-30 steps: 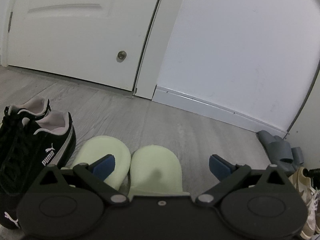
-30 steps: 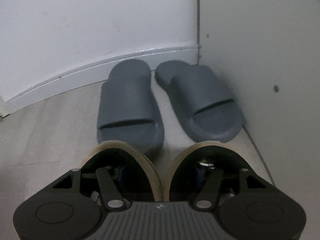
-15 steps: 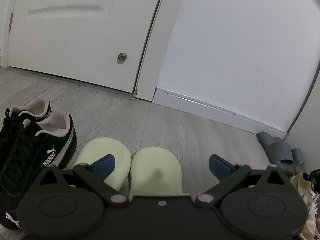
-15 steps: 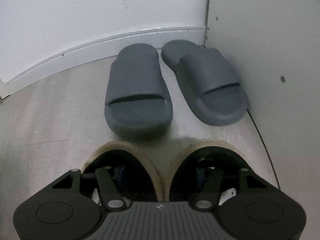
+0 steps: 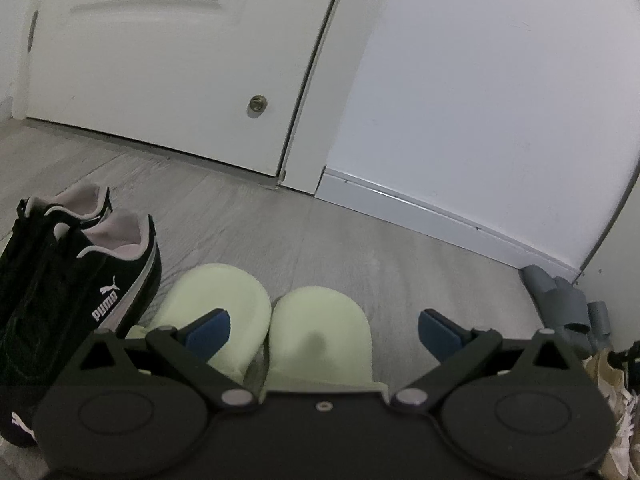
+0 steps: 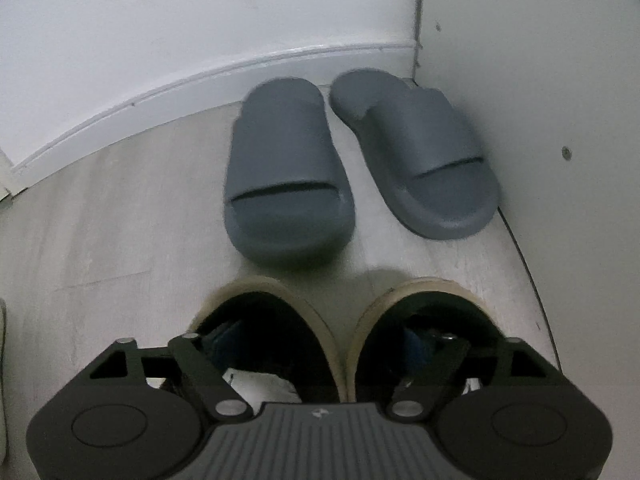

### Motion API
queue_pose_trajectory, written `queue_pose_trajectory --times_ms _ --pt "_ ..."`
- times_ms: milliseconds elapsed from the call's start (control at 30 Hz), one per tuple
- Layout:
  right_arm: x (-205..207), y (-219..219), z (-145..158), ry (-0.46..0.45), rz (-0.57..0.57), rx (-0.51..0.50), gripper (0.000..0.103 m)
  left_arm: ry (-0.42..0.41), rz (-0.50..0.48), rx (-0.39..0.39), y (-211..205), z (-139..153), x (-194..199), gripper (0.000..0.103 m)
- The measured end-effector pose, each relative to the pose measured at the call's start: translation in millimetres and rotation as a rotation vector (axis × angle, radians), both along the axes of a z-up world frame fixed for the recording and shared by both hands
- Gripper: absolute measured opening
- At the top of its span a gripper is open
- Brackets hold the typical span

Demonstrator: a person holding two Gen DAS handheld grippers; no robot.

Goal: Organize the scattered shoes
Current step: 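Carry the Jordan sneakers to the corner and set them by the grey slides, then move the right gripper over to the pale green slides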

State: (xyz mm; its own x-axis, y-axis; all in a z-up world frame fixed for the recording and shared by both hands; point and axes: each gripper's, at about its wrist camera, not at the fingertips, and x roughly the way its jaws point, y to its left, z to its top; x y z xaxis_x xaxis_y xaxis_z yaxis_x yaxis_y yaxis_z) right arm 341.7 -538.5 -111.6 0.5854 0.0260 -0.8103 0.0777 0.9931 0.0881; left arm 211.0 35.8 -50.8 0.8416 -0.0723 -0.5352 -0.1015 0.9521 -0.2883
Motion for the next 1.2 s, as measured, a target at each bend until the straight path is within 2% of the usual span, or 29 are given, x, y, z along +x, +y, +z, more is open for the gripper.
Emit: queue_pose_trajectory --times_ms 200,267,333,400,467,533,667,733,767,933,1100,1133,1200 --pt "-19.0 -7.0 14.3 -0.092 -0.051 0.068 0.089 -0.013 0.008 -0.001 1.2 1.5 -1.1 0.102" --pt "-37.0 -0.9 19.8 -0.145 -0.086 0.049 0.091 -0.022 0.008 -0.007 1.6 2.8 -2.2 0.102" --pt "-65.5 18.4 22.0 -0.217 -0.145 -0.048 0.101 -0.034 0.004 -0.014 1.7 4.8 -3.9 0.102" --pt "-83.9 34.2 18.3 -0.237 -0.191 -0.117 0.102 -0.051 -0.003 -0.028 1.9 7.5 -6.6 0.102" --pt "-106.5 59.3 8.9 -0.228 -0.185 -0.190 0.102 -0.067 -0.010 -0.048 2.5 9.8 -9.3 0.102" --pt "-128.6 97.4 -7.8 -0.172 -0.092 -0.319 0.102 -0.086 -0.014 -0.073 4.7 12.5 -13.0 0.102" --pt "-130.4 128.9 -32.3 -0.072 0.023 -0.458 0.102 -0.114 -0.008 -0.115 10.6 16.3 -19.4 0.102" --pt "-122.3 133.6 -42.5 -0.051 -0.001 -0.541 0.102 -0.118 0.006 -0.133 14.4 17.0 -21.1 0.102" --pt "-120.5 132.9 -43.8 -0.050 -0.008 -0.551 0.102 -0.119 0.015 -0.143 16.4 17.2 -21.7 0.102" --pt "-105.1 108.9 -46.6 0.009 -0.048 -0.372 0.102 -0.124 0.046 -0.202 23.7 18.2 -23.5 0.102" --pt "-102.7 78.5 -49.6 0.056 -0.137 -0.169 0.101 -0.114 0.048 -0.185 19.8 17.8 -21.9 0.102" --pt "-103.2 69.4 -50.1 0.066 -0.147 -0.149 0.101 -0.112 0.045 -0.176 18.0 17.9 -21.2 0.102" --pt "-103.3 66.1 -49.3 0.067 -0.142 -0.171 0.098 -0.109 0.041 -0.167 16.1 17.4 -20.3 0.102"
